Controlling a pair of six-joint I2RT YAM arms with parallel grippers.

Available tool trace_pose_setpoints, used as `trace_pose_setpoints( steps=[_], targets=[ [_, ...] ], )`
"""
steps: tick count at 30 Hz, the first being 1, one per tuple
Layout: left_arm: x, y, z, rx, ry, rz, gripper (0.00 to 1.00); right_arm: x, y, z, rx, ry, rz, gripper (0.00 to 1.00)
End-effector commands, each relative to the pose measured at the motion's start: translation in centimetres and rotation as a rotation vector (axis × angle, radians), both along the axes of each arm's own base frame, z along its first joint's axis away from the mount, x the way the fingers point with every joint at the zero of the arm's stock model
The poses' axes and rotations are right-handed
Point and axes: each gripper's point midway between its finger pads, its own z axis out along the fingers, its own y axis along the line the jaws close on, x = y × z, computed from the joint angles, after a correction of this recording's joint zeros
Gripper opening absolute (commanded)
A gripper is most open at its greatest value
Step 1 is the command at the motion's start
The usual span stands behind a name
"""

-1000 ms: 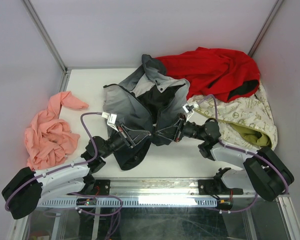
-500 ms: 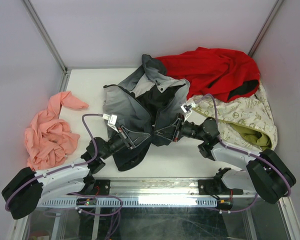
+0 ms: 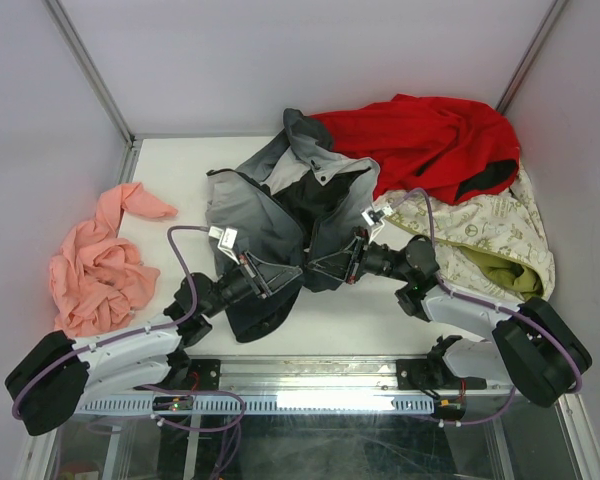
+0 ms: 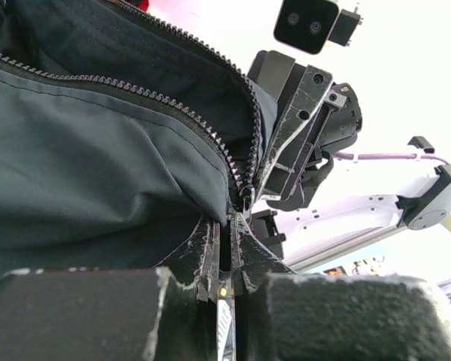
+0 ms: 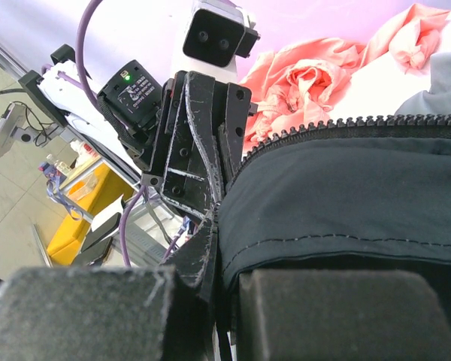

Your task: Zip up the jacket

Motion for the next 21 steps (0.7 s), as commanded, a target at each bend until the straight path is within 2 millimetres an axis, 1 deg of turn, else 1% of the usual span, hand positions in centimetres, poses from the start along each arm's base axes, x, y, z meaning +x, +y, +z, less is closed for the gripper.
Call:
trace_pose_setpoints(
  steps=[1, 7, 11, 14, 15, 21],
  targets=[
    [-1.5, -1.2, 2.3, -0.01, -0.074, -0.1, 0.0, 0.6, -0.3, 3.4, 0.096, -0.119, -0.058, 0.0],
    [-2.5, -1.6, -0.3, 0.063, -0.017, -0.168, 0.0, 2.9, -0.8, 5.5, 0.123, -0.157, -0.153, 0.0],
    [-2.8, -1.2, -1.2, 0.081, 0.001, -0.165, 0.0, 4.8, -0.8, 4.8, 0.081, -0.138, -0.205, 0.0],
    [-2.5, -1.1, -1.3, 0.104, -0.006, -0.146, 0.0, 6.1, -1.2, 4.2, 0.069, -0.097, -0.247, 0.0],
    [-2.4, -1.2, -1.6, 0.122, 0.004, -0.146, 0.0, 6.5, -1.3, 3.9, 0.06, -0.08, -0.258, 0.0],
    [-2.3, -2.8, -3.0, 0.188, 0.061, -0.213, 0.0, 6.9, -0.7, 3.7, 0.046, -0.062, -0.238, 0.0]
  ],
)
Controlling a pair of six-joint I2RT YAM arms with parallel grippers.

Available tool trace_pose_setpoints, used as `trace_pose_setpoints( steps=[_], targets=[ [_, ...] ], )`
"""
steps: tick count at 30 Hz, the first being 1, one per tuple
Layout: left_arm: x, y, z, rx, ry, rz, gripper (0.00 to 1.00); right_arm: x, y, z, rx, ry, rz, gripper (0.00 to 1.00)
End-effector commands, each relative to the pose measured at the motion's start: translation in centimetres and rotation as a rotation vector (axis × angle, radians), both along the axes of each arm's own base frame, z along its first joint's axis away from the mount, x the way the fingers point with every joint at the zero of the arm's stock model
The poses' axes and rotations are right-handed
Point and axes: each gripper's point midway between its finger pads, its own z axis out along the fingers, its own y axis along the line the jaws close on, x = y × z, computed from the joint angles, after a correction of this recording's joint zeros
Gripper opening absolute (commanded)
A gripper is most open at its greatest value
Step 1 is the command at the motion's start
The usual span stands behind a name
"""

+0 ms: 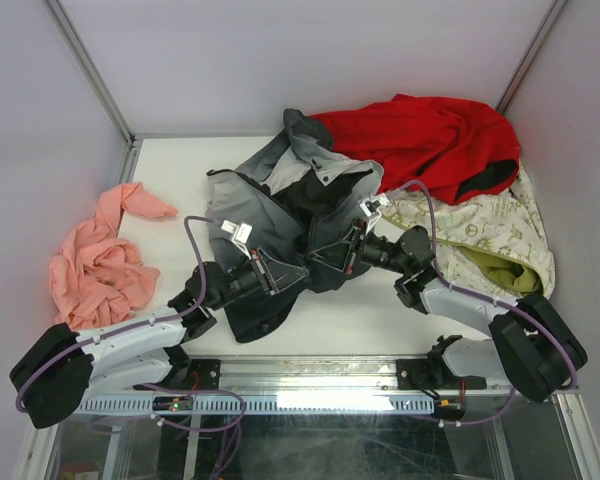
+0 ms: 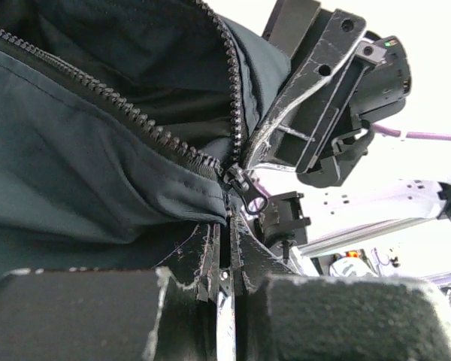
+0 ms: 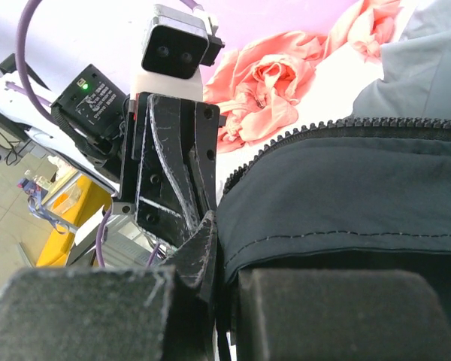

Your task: Zip up the jacket

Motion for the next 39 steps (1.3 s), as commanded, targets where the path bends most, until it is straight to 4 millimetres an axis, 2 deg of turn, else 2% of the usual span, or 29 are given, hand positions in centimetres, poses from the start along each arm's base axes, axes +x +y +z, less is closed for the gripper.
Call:
trace_pose_setpoints(
  steps=[1, 6, 11, 18, 25, 34, 39],
  targets=[
    [-2.2, -1.6, -1.5, 0.08, 0.042, -0.158, 0.0, 4.0, -0.4, 4.6, 0.087, -0.116, -0.155, 0.0],
    [-1.0, -0.6, -0.3, 0.042, 0.034, -0.073, 0.0, 2.5, -0.2, 3.4, 0.064, -0.119, -0.082, 0.0],
    [-0.5, 0.1, 1.1, -0.043, 0.044, -0.026, 0.13, 0.9, -0.1, 2.4, 0.067, -0.12, -0.049, 0.0],
    [0.0, 0.6, 1.4, -0.111, 0.073, 0.013, 0.19, -0.4, 0.1, 2.0, 0.093, -0.108, -0.026, 0.0],
    [0.2, 1.4, 2.1, -0.166, 0.07, 0.05, 0.31, -0.9, 0.3, 2.0, 0.108, -0.102, -0.016, 0.0],
    [0.8, 2.3, 2.5, -0.215, 0.081, 0.105, 0.34, -1.6, 0.8, 2.1, 0.115, -0.107, 0.012, 0.0],
    [1.1, 2.1, 2.6, -0.211, 0.083, 0.108, 0.28, -1.8, 0.9, 2.1, 0.12, -0.107, 0.018, 0.0]
  ],
)
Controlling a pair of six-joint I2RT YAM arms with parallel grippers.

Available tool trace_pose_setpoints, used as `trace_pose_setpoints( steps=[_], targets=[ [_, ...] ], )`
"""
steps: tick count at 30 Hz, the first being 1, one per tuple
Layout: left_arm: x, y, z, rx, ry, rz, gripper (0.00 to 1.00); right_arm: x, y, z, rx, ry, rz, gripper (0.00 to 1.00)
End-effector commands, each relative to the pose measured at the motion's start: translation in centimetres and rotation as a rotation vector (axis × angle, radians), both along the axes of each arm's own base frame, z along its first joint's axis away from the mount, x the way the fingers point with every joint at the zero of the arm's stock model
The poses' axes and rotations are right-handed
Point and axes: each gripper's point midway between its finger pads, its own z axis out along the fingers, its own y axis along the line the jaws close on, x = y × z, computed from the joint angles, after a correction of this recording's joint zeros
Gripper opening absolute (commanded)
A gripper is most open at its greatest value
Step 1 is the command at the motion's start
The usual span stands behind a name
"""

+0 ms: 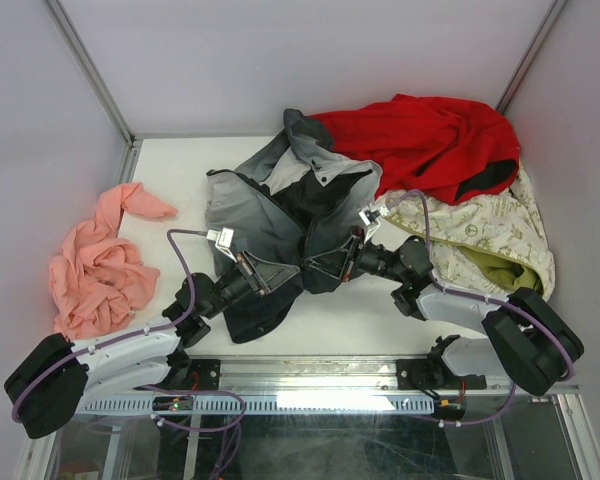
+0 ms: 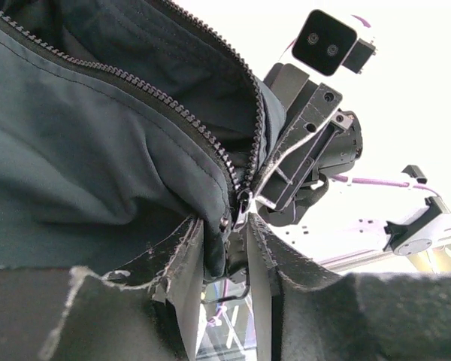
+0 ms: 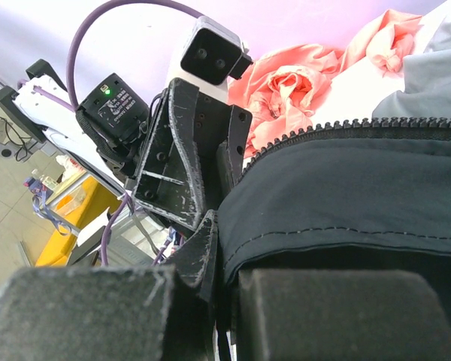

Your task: Zip up the jacket

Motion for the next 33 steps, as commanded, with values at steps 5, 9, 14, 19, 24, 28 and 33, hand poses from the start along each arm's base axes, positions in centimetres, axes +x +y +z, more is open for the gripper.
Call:
trace_pose_setpoints(
  steps=[5, 9, 14, 19, 24, 28, 33],
  targets=[
    [0.7, 0.1, 1.9, -0.066, -0.031, 0.026, 0.18, -0.6, 0.3, 2.3, 0.068, -0.075, 0.013, 0.0],
    [0.5, -0.2, 1.7, -0.059, -0.03, 0.003, 0.0, -0.5, 0.2, 2.2, 0.069, -0.077, -0.001, 0.0],
    [-0.4, -0.8, 0.9, -0.009, -0.027, -0.061, 0.0, 1.1, -0.1, 3.1, 0.07, -0.11, -0.082, 0.0],
    [-1.7, -1.3, 0.0, 0.036, -0.011, -0.129, 0.0, 4.2, -0.9, 4.4, 0.051, -0.13, -0.214, 0.0],
    [-1.4, -1.5, -0.8, 0.069, 0.017, -0.129, 0.0, 5.3, -0.6, 4.6, 0.018, -0.12, -0.23, 0.0],
    [-0.3, -1.8, -0.9, 0.085, 0.056, -0.121, 0.0, 5.2, -1.3, 3.1, -0.037, -0.062, -0.241, 0.0],
    [0.1, -2.3, -2.0, 0.128, 0.111, -0.155, 0.0, 4.9, -3.7, 0.9, -0.216, -0.121, -0.284, 0.43]
  ],
)
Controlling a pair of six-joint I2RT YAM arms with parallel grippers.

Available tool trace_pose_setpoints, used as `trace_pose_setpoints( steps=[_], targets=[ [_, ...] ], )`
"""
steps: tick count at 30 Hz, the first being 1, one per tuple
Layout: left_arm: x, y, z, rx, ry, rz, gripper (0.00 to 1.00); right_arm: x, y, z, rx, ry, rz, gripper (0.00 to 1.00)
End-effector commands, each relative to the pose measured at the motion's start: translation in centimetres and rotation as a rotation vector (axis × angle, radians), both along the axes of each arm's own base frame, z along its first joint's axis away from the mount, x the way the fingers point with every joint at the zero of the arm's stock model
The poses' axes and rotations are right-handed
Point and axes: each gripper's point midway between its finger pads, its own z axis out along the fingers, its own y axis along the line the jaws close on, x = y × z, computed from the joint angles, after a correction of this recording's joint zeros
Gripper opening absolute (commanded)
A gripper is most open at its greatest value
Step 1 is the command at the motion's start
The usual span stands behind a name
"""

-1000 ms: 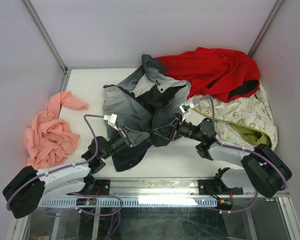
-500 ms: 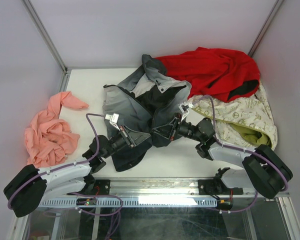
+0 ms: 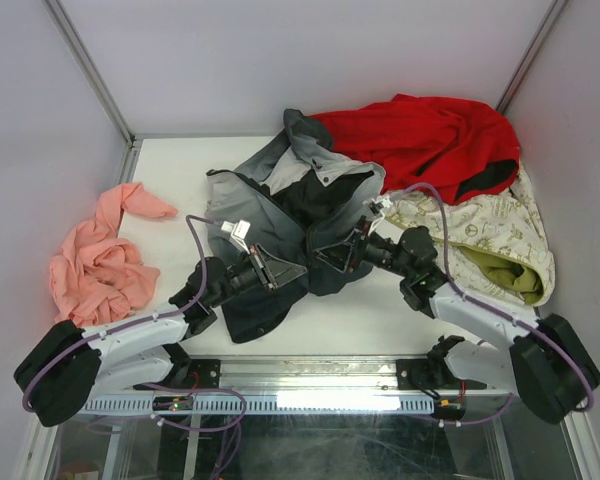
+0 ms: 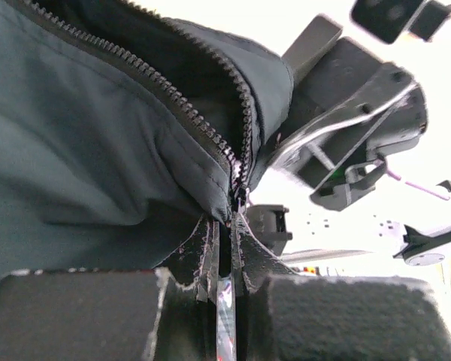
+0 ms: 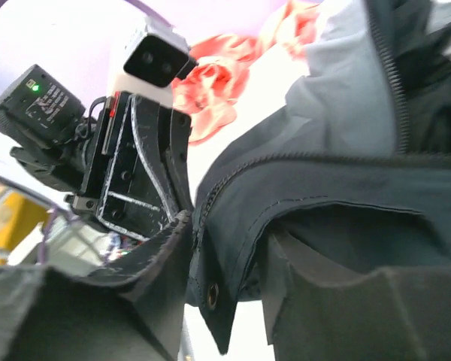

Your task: Zip up the jacket

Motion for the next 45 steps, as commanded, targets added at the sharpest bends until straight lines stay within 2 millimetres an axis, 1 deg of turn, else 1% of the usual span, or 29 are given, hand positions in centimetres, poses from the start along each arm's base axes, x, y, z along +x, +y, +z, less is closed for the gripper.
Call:
trace_pose_setpoints(
  steps=[1, 5, 9, 11, 12, 13, 14, 18, 21, 23, 25, 27, 32, 34, 36, 39, 42, 45],
  targets=[
    [-1.2, -1.0, -0.7, 0.04, 0.043, -0.108, 0.0, 2.2, -3.0, 2.1, -0.113, -0.17, -0.158, 0.48],
    [-1.4, -1.3, -0.9, 0.05, 0.053, -0.136, 0.0, 2.2, -5.1, 1.8, -0.23, -0.211, -0.23, 0.6],
    [-1.7, -1.6, -0.9, 0.066, 0.052, -0.163, 0.0, 1.4, -6.7, 1.8, -0.357, -0.295, -0.225, 0.64],
    [-1.8, -1.8, -0.9, 0.076, 0.049, -0.176, 0.0, 0.9, -7.2, 2.3, -0.403, -0.346, -0.205, 0.67],
    [-1.8, -1.8, -0.8, 0.08, 0.049, -0.181, 0.0, 0.5, -7.4, 2.6, -0.422, -0.377, -0.188, 0.71],
    [-1.8, -1.8, -0.9, 0.084, 0.049, -0.184, 0.0, 0.1, -7.4, 2.9, -0.436, -0.409, -0.165, 0.77],
    [-1.9, -1.9, -0.9, 0.086, 0.051, -0.185, 0.0, -0.3, -7.5, 3.3, -0.451, -0.448, -0.146, 0.78],
    [-2.1, -2.0, -0.9, 0.097, 0.054, -0.202, 0.0, -2.0, -7.1, 4.7, -0.496, -0.592, -0.06, 0.74],
    [-2.3, -2.1, -0.8, 0.096, 0.05, -0.218, 0.0, -3.1, -6.3, 4.9, -0.521, -0.678, 0.007, 0.71],
    [-2.4, -2.1, -0.7, 0.097, 0.05, -0.225, 0.0, -3.9, -5.8, 4.4, -0.545, -0.754, 0.068, 0.68],
    [-2.5, -2.1, -0.7, 0.098, 0.049, -0.23, 0.0, -5.0, -5.2, 3.8, -0.558, -0.829, 0.121, 0.68],
    [-2.5, -2.2, -0.7, 0.098, 0.048, -0.236, 0.0, -5.6, -4.9, 3.2, -0.58, -0.909, 0.147, 0.68],
    [-2.8, -2.3, -0.6, 0.097, 0.045, -0.253, 0.0, -6.5, -3.8, 2.6, -0.607, -1.044, 0.149, 0.67],
    [-2.8, -2.3, -0.5, 0.097, 0.043, -0.256, 0.0, -6.6, -3.3, 2.2, -0.639, -1.094, 0.14, 0.65],
    [-2.8, -2.4, -0.5, 0.098, 0.04, -0.261, 0.0, -6.3, -2.8, 1.6, -0.7, -1.145, 0.112, 0.6],
    [-2.9, -2.4, -0.4, 0.097, 0.039, -0.267, 0.0, -6.4, -2.5, 0.9, -0.775, -1.231, 0.091, 0.59],
    [-3.0, -2.4, -0.5, 0.097, 0.039, -0.268, 0.0, -6.9, -2.1, 0.4, -0.793, -1.252, 0.116, 0.58],
    [-3.0, -2.5, -0.4, 0.098, 0.038, -0.272, 0.0, -7.0, -1.7, -0.8, -0.836, -1.254, 0.142, 0.54]
  ],
)
